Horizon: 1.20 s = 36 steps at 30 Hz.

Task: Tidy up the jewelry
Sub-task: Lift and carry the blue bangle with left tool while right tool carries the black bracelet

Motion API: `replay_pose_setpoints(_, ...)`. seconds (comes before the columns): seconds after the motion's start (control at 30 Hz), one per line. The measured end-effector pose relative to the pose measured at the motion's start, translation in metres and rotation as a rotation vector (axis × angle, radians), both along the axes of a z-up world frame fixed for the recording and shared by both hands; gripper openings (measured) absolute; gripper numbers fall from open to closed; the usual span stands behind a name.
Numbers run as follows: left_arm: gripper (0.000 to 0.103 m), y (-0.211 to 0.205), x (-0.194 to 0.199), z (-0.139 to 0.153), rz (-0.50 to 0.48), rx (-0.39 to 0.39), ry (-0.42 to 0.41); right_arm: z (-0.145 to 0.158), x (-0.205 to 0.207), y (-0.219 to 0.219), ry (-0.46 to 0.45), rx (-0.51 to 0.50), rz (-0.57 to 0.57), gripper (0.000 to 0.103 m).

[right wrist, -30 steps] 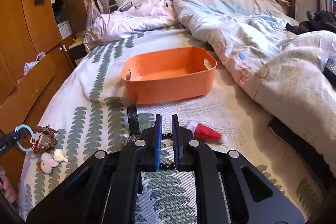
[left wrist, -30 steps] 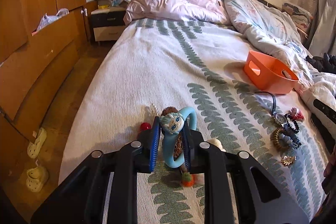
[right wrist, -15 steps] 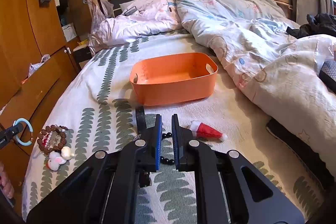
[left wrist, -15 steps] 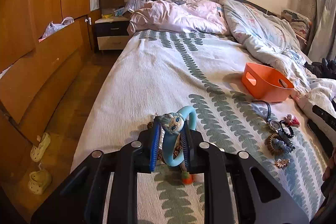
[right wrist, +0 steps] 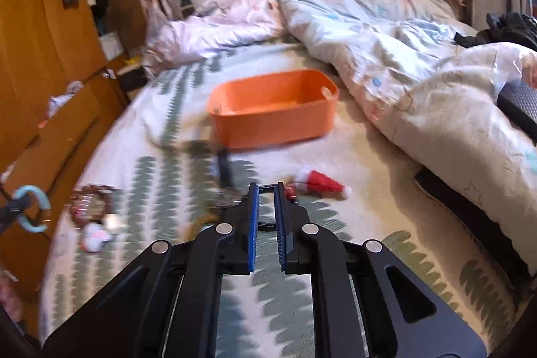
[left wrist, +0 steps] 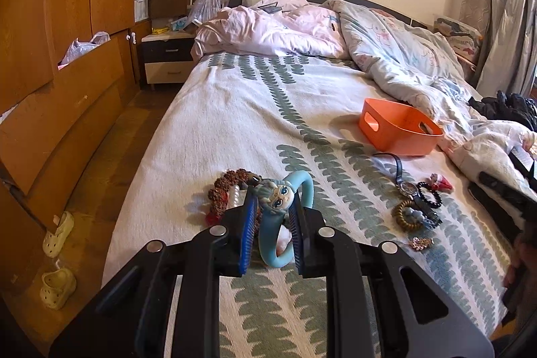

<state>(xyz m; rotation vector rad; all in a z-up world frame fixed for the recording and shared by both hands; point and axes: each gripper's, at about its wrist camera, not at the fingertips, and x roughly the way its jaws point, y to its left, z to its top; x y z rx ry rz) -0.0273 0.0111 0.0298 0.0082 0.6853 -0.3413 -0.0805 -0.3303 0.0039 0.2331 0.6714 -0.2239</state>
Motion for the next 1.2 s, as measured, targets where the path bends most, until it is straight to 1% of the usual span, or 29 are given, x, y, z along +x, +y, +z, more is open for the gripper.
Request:
replay_pose_setpoints(0.03,0.02,-0.001,-0.001,0.0,-0.002,0.002,-0.004,-0.009,0.008,-0.001,0.038,-0.019,-0.001,0.019)
replay_pose_setpoints(0.07,0.02,-0.003,-0.002,0.0,-0.003,0.004,-0.007,-0.021,0.022,-0.003,0.089,-0.008,0.015,0.019)
replay_pose_setpoints(0.13,0.02,-0.004,-0.002,-0.001,-0.008,0.006,-0.007,-0.033,0.034,-0.003,0.108,0.006,0.024,0.019)
replay_pose_setpoints(0.2,0.02,-0.006,-0.002,-0.003,-0.011,0.007,-0.004,-0.042,0.047,0.001,0.143,-0.041,0.028,0.019)
replay_pose_setpoints(0.27,0.02,-0.006,0.0,-0.005,-0.01,0.012,0.001,-0.048,0.056,0.0,0.163,-0.039,0.037,0.021)
replay_pose_setpoints(0.3,0.02,-0.005,0.001,-0.006,-0.01,0.012,0.003,-0.052,0.059,-0.002,0.175,-0.032,0.03,0.023)
replay_pose_setpoints(0.33,0.02,-0.005,0.003,-0.008,-0.011,0.012,0.008,-0.056,0.061,-0.004,0.187,-0.034,0.018,0.03)
replay_pose_setpoints(0.37,0.02,-0.005,0.003,-0.008,-0.012,0.012,0.011,-0.059,0.062,-0.005,0.2,-0.035,0.017,0.035)
replay_pose_setpoints(0.4,0.02,-0.005,0.005,-0.009,-0.012,0.012,0.016,-0.063,0.064,-0.006,0.216,-0.041,0.01,0.045)
replay_pose_setpoints(0.43,0.02,-0.004,0.006,-0.01,-0.012,0.011,0.019,-0.066,0.063,-0.007,0.224,-0.052,0.0,0.052)
replay_pose_setpoints(0.47,0.02,-0.004,0.006,-0.011,-0.011,0.011,0.02,-0.068,0.063,-0.008,0.223,-0.06,0.0,0.052)
replay_pose_setpoints(0.57,0.02,-0.005,0.008,-0.012,-0.014,0.011,0.024,-0.074,0.068,-0.01,0.239,-0.072,-0.017,0.052)
replay_pose_setpoints(0.7,0.02,-0.008,0.007,-0.014,-0.022,0.014,0.031,-0.086,0.078,-0.017,0.267,-0.053,-0.026,0.052)
replay_pose_setpoints(0.87,0.02,-0.008,0.005,-0.012,-0.029,0.005,0.029,-0.091,0.083,-0.016,0.267,-0.066,-0.029,0.052)
replay_pose_setpoints(0.97,0.02,-0.009,0.004,-0.012,-0.033,0.006,0.03,-0.095,0.086,-0.012,0.283,-0.083,-0.034,0.052)
replay_pose_setpoints(1.0,0.02,-0.01,0.004,-0.012,-0.034,0.006,0.031,-0.095,0.086,-0.011,0.287,-0.083,-0.034,0.05)
replay_pose_setpoints(1.1,0.019,-0.01,0.004,-0.012,-0.033,0.005,0.035,-0.092,0.087,-0.011,0.283,-0.047,-0.008,0.033)
replay_pose_setpoints(1.17,0.02,-0.01,0.004,-0.012,-0.031,0.004,0.032,-0.09,0.087,-0.009,0.284,-0.043,-0.003,0.026)
replay_pose_setpoints(1.2,0.02,-0.01,0.004,-0.012,-0.032,0.002,0.031,-0.09,0.086,-0.009,0.282,-0.031,-0.004,0.019)
